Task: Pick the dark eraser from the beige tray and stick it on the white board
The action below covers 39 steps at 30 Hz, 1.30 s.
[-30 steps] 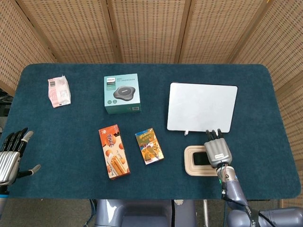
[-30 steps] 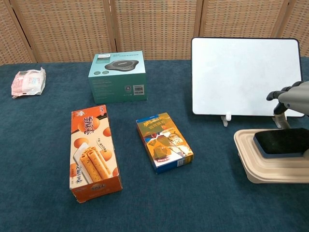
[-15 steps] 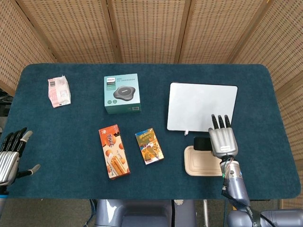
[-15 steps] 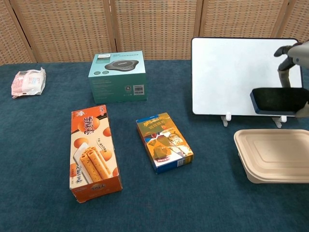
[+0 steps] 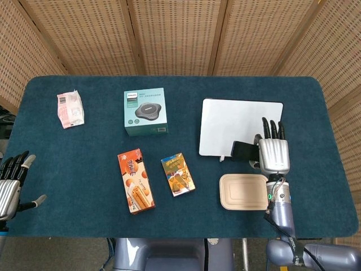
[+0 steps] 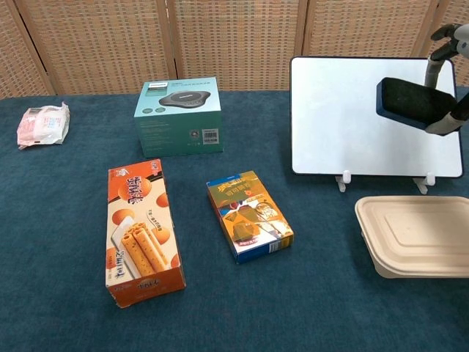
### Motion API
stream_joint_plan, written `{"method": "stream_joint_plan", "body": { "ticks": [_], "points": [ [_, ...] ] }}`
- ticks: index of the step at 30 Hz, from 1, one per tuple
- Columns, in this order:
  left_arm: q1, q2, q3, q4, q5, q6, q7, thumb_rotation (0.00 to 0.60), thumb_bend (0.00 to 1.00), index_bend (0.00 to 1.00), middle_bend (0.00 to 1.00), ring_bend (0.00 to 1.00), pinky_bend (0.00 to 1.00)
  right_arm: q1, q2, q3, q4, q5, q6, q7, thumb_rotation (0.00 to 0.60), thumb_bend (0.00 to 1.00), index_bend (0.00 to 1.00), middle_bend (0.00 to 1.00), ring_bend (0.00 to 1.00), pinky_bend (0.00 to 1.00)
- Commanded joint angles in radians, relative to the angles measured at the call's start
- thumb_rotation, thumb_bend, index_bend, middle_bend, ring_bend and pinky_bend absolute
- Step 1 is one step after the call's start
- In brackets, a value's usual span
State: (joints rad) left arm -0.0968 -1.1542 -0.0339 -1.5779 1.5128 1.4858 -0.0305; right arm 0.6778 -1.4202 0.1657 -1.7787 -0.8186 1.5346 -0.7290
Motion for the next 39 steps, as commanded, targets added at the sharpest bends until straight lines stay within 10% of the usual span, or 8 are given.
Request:
{"method": "stream_joint_plan", "body": {
  "ticks": [1,27,39],
  "points": [
    [-0.002,-0.006,-0.002,0.006,0.002,0.001,-0.007,0.6,0.14,0.0,0.0,0.0,0.0,-0.023,-0.084,0.035,0.145,-0.047,-0.03,0.121,0.6,0.1,0.58,0.05,0.0,0.0],
    [-0.023,-0.032,-0.007,0.042,-0.032,-0.052,-0.016,0.6,0.14,0.0,0.0,0.0,0.0,-0.014,-0.454,0.122,0.93,-0.245,-0.057,0.369,0.6,0.11,0.6,0.06,0.0,0.0],
    [-0.029,-0.037,-0.006,0.048,-0.044,-0.07,-0.01,0.6,0.14,0.0,0.0,0.0,0.0,0.002,-0.517,0.161,1.043,-0.275,-0.114,0.4,0.6,0.11,0.6,0.06,0.0,0.0]
  ]
}}
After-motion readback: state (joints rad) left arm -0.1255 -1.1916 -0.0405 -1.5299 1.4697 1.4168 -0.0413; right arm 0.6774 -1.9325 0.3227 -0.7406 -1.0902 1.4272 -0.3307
